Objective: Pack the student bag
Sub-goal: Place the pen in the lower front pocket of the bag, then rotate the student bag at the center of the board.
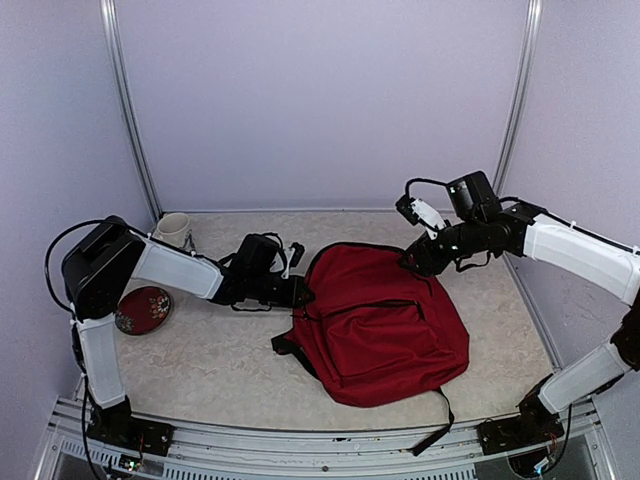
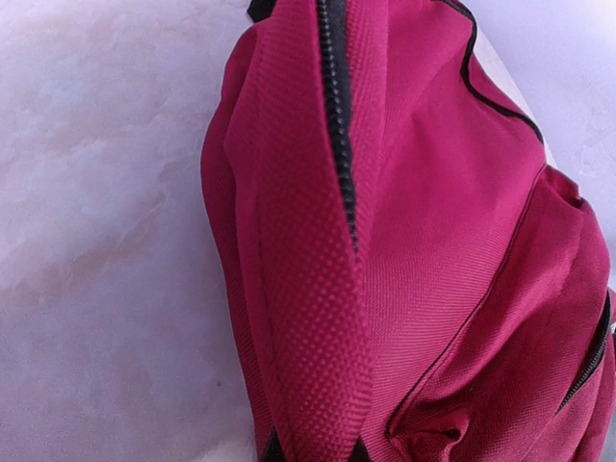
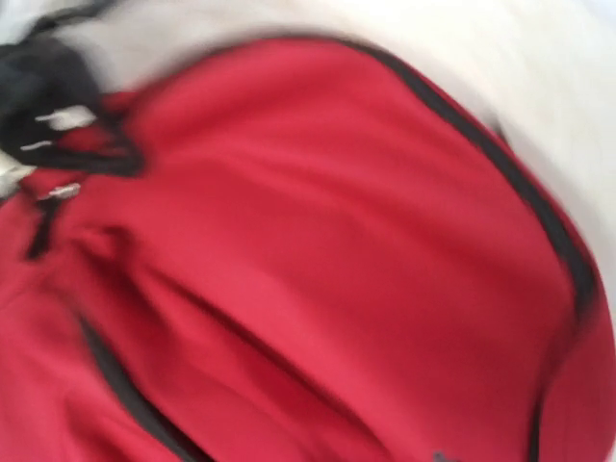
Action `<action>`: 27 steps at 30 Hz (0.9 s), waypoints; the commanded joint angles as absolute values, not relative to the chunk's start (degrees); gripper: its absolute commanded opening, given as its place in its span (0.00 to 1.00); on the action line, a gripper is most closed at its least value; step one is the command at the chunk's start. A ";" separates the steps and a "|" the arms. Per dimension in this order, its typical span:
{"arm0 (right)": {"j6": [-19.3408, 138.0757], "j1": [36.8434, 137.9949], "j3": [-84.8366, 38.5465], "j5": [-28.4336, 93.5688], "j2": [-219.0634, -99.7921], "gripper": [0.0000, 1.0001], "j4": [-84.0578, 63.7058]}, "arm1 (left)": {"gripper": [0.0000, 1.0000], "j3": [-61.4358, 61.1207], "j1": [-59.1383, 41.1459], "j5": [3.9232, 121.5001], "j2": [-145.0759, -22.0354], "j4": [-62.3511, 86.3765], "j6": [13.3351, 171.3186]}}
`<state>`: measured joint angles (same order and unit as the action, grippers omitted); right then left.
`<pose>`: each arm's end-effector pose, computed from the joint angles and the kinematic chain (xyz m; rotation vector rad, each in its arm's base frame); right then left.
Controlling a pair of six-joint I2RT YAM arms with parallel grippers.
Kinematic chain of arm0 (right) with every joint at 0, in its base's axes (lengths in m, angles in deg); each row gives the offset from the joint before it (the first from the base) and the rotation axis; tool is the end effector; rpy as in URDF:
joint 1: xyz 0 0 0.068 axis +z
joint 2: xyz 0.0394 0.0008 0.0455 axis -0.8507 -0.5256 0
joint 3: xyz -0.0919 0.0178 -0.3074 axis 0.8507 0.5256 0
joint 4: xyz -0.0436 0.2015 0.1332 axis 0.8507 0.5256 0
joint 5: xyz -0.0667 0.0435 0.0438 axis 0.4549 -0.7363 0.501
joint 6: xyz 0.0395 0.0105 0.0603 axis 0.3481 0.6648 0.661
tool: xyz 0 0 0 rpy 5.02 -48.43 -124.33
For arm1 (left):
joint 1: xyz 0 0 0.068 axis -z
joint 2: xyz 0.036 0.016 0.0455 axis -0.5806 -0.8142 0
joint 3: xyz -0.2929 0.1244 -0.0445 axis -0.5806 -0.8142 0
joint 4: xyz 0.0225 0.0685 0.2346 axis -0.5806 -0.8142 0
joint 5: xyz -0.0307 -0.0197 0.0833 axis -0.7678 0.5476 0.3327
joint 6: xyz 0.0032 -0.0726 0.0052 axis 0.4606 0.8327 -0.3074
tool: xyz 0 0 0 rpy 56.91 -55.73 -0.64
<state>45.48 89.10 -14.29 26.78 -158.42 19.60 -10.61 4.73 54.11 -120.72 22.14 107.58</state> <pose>0.2484 0.1646 0.3368 -0.8761 2.1876 0.4782 0.3201 -0.2935 0.1821 0.4469 2.3488 -0.9284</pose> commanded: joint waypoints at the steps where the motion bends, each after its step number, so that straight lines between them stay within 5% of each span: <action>1: 65.41 83.03 -4.82 23.26 -158.80 0.52 16.71 | 0.00 -15.98 3.17 61.30 -115.56 15.21 106.68; 2: 66.46 82.20 -3.65 23.34 -159.83 0.51 16.32 | 0.04 -16.72 2.62 63.07 -114.47 14.32 106.34; 5: 66.04 81.17 -1.26 20.14 -163.06 0.48 14.06 | 0.63 -17.82 1.22 67.83 -110.37 13.71 104.28; 7: 64.66 81.14 -0.03 16.32 -164.37 0.46 11.93 | 0.75 -16.98 1.57 69.57 -107.34 14.17 100.49; 13: 62.30 81.19 2.47 13.10 -165.44 0.39 8.69 | 0.81 -9.00 1.63 65.45 -107.05 14.44 91.39; 21: 66.00 81.14 7.84 12.60 -166.40 0.41 3.13 | 0.88 19.44 -0.68 53.08 -132.02 3.68 88.19; 27: 66.79 79.56 3.93 18.17 -172.24 0.36 -0.01 | 0.83 14.81 -0.60 49.48 -134.76 4.96 89.51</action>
<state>65.81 80.93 6.82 13.47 -167.77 3.56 19.44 -0.60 54.09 -135.24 7.43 89.83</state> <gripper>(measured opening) 0.361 0.872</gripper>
